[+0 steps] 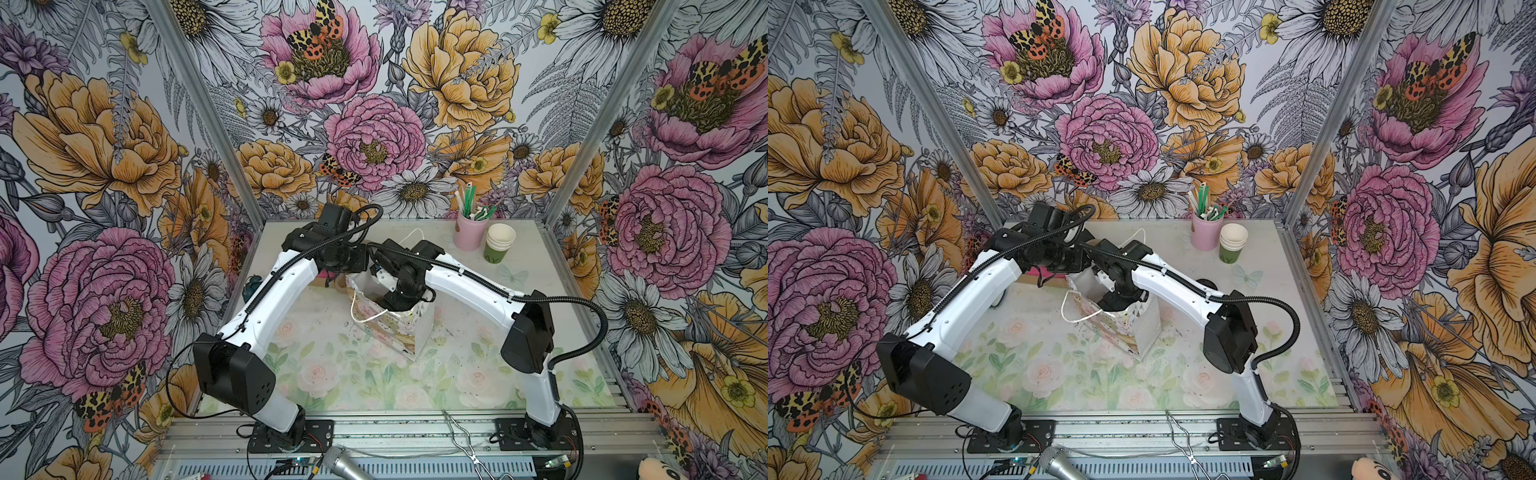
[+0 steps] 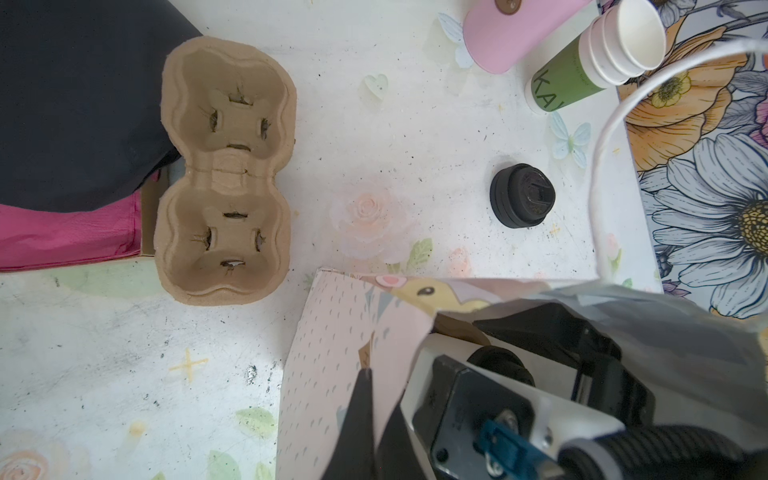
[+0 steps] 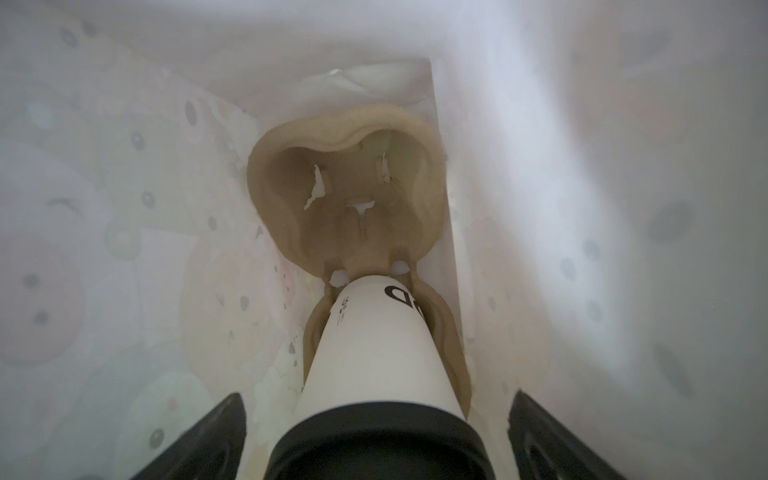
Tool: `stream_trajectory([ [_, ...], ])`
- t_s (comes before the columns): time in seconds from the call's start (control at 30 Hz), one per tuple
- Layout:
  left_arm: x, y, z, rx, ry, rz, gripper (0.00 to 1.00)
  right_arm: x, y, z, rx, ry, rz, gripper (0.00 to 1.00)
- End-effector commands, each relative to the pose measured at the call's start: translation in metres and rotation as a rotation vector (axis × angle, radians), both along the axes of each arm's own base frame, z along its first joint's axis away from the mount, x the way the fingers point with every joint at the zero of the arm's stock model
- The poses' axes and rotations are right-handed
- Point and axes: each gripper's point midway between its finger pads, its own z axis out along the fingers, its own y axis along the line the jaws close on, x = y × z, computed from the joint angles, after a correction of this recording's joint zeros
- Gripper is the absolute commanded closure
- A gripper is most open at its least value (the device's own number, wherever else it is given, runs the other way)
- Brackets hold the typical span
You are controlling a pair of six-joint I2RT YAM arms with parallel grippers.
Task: Pack the takeout coffee
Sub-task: 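Open the right gripper to release the cup inside the bag, then raise the open right gripper up out of the bag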
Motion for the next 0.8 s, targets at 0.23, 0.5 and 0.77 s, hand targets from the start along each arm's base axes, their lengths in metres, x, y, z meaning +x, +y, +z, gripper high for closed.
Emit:
stream_trajectory([
  [0.23, 0.000, -0.014, 0.003, -0.021, -0.014, -0.028, 1.00, 0.016, 0.018, 0.026, 0.080, -0.079, -0.010, 0.00],
  [0.5, 0.000, -0.015, 0.003, -0.019, -0.018, -0.033, 1.00, 0.018, 0.018, 0.018, 0.062, -0.072, -0.018, 0.01],
  [0.77, 0.001, -0.015, 0.003, -0.017, -0.018, -0.034, 1.00, 0.020, 0.018, 0.044, 0.108, -0.125, -0.022, 0.01],
])
